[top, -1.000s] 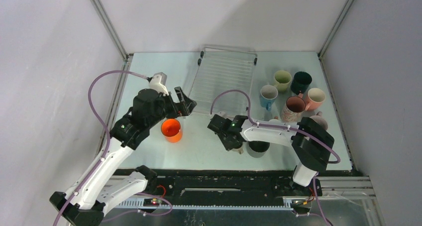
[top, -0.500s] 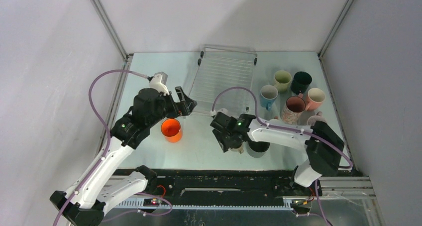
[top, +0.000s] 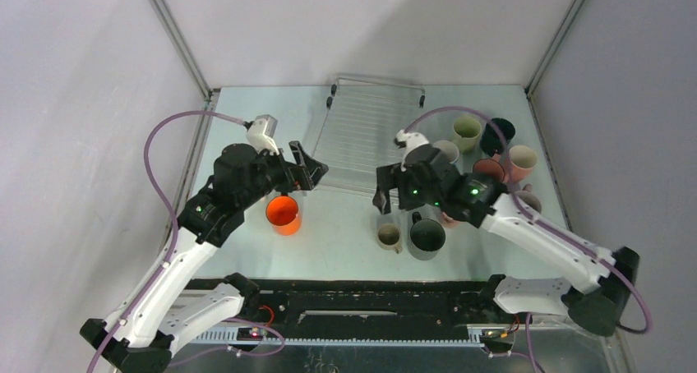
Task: Unload the cups from the dish rack
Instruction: Place the cup at the center of the board, then reset both arms
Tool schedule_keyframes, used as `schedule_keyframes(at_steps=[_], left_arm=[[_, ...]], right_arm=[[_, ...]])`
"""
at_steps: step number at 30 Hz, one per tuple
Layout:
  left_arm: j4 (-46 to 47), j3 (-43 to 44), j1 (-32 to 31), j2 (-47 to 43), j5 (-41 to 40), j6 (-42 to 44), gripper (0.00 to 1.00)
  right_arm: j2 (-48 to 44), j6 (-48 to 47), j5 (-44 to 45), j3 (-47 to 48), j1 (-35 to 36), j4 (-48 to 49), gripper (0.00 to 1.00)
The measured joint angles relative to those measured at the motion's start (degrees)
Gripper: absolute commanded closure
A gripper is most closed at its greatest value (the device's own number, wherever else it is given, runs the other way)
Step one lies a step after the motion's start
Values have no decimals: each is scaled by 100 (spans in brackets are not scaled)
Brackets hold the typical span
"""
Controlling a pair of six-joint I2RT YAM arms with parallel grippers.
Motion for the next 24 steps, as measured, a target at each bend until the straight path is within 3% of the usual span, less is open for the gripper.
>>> schedule_keyframes(at_steps=[14, 24], left_arm=[[144, 297, -133, 243, 356, 203, 0], [120, 299, -140, 245, 286, 249, 0]], right_arm=[[-1996, 13, -175, -96, -787, 1038, 0], [-2243, 22, -319, -284, -831, 1384, 0]])
